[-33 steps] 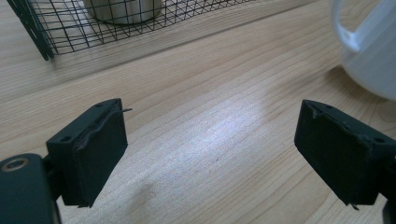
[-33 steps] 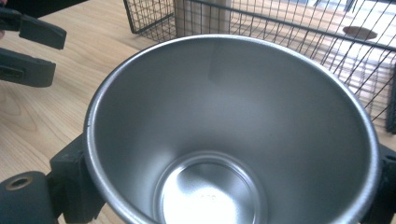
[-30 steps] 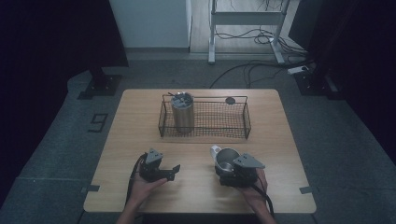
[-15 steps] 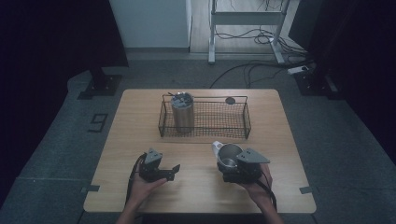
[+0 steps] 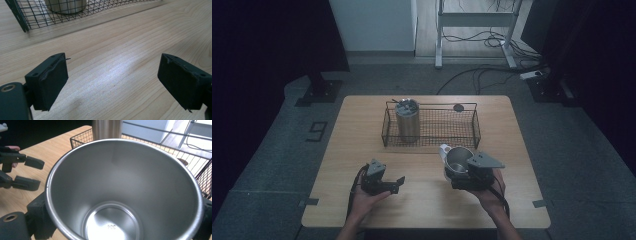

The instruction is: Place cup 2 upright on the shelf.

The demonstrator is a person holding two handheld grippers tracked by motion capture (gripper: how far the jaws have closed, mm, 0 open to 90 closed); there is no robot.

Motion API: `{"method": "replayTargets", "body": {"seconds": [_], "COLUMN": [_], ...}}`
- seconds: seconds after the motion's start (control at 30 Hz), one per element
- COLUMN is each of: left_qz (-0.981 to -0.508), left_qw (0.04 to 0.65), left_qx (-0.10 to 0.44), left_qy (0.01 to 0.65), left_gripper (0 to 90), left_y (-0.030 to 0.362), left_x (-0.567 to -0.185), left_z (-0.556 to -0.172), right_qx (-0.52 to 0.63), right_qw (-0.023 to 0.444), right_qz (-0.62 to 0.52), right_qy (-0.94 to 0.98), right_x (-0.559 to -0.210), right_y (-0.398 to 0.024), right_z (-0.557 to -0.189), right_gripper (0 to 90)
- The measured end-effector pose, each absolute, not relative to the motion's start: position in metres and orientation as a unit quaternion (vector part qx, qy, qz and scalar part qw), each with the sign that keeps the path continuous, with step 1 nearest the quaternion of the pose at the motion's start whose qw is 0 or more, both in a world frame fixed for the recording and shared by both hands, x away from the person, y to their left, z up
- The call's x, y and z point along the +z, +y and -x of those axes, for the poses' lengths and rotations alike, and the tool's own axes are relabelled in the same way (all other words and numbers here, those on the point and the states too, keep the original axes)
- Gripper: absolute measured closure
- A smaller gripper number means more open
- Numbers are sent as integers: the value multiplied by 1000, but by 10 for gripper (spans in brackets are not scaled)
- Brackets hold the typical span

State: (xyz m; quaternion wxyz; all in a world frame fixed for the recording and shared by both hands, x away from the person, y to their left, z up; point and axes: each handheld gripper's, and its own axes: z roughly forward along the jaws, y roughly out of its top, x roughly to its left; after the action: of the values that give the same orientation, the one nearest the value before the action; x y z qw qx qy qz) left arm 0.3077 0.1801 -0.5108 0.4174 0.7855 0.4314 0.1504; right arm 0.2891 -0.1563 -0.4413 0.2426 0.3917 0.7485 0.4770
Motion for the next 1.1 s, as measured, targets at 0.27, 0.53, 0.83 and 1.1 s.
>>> {"method": "replayTargets", "body": {"seconds": [0.27,0.53,0.83,1.1], "left_qz": [-783,-785,-786,-785], "left_qw": [419,416,415,415], "left_qx": [151,151,150,150], "left_qy": [434,433,433,434], "left_gripper": [96,97,96,97], "left_y": [181,181,180,180], "left_x": [-511,-512,-512,-512], "left_z": [-308,-308,-308,-308], "right_qx": [485,489,492,495], "right_qw": [243,242,244,243], "right_qz": [-384,-387,-385,-387], "right_qy": [747,743,742,739], "right_x": [-427,-421,-413,-410], "right_y": [-152,-151,-150,-149], "right_z": [-294,-300,-308,-316], "right_gripper": [75,75,75,75]}}
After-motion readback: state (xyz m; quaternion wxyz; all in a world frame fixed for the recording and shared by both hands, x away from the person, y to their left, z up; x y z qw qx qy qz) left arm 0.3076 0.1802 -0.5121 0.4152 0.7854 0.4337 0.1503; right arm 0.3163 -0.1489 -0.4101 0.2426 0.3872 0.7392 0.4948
